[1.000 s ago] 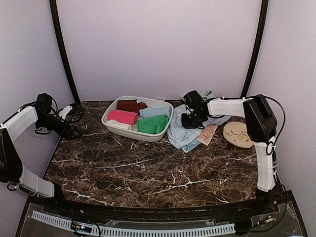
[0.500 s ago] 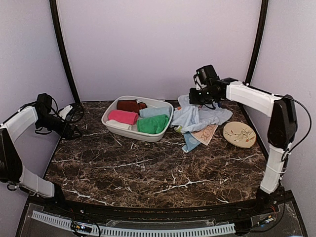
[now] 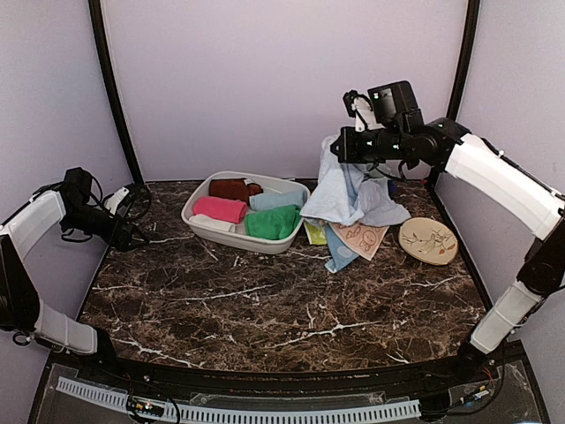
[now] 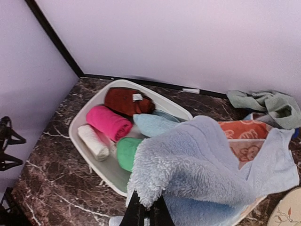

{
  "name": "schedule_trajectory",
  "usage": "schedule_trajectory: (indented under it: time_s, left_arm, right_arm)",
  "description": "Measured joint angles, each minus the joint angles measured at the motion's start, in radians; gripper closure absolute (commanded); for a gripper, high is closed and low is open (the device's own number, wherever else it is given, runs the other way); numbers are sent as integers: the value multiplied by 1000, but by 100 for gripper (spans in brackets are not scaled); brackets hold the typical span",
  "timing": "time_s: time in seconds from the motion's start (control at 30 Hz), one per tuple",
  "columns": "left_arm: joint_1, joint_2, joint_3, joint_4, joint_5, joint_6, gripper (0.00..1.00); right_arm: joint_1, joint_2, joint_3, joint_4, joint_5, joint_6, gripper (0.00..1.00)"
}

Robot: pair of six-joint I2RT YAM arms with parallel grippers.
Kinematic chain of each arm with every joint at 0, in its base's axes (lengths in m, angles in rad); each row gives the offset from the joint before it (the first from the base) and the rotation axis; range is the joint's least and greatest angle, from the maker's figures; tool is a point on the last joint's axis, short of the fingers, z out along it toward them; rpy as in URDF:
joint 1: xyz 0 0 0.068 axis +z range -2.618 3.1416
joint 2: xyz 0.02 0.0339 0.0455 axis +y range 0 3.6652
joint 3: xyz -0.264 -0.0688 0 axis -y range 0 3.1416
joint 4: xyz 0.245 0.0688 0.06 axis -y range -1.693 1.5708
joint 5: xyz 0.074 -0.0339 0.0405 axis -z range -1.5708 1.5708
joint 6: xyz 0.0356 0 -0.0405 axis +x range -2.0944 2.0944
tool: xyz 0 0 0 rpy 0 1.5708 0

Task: Roll the towels
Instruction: Place the towel at the center of the board.

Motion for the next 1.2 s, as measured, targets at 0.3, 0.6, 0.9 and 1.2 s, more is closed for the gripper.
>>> schedule_trajectory:
  time_s: [0.3,0.6,0.9,1.2]
  left_arm:
    - [8,-58,43,-32,138,-26,1]
    - [13,-87,68,-50,267,-45,1]
    - [-74,-84,29,-45,238,-5,5]
    - [-416,68,-5,26,68,11,1]
  right_arm:
    - [230,-2,219,71,-134,-33,100]
    - [362,72,164,183,-311,-31,100]
    - [235,-232,-399,130,-306,7,100]
    - [182,-598,-670,-128,-126,165,56]
